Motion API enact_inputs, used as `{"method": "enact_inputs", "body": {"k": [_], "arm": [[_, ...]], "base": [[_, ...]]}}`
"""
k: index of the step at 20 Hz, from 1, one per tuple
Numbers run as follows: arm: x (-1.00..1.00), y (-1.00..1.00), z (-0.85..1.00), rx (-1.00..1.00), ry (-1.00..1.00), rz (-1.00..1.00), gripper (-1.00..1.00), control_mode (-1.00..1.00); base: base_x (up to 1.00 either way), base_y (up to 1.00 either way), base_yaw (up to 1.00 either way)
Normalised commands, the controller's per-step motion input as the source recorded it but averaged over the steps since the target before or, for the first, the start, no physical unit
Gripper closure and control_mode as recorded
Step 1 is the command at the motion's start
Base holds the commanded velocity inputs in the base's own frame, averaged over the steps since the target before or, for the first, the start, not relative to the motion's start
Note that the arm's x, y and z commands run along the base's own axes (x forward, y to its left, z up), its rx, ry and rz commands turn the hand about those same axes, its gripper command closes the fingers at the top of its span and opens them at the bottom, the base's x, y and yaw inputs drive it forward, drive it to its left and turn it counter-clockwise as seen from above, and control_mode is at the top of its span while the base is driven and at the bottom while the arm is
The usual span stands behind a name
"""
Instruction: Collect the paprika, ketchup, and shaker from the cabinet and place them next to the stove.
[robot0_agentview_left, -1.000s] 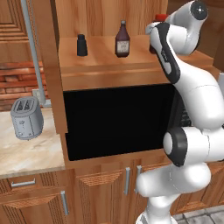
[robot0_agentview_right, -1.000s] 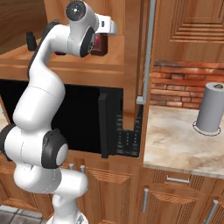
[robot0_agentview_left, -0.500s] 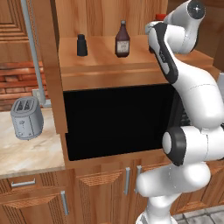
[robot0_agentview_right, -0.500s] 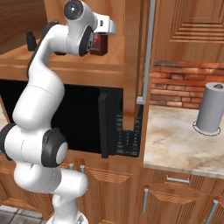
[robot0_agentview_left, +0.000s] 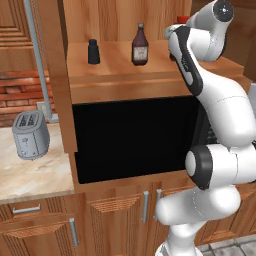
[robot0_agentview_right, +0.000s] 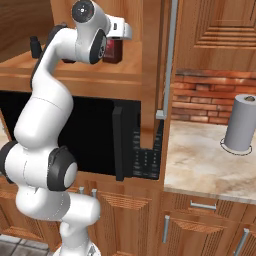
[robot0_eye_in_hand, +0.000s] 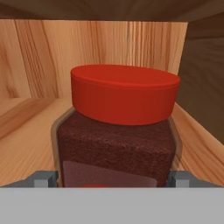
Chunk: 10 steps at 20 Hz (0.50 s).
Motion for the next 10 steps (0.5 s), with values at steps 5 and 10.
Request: {"method": "enact_inputs", "body": {"k": [5, 10], "arm": [[-0.21, 0.0, 0.0, 0.0, -0.02, 0.0, 1.0, -1.0], [-0.38, 0.0, 0.01, 0.0, 0.0, 0.0, 1.0, -1.0]], "base": [[0.0, 0.0, 0.0], [0.0, 0.0, 0.0]]}}
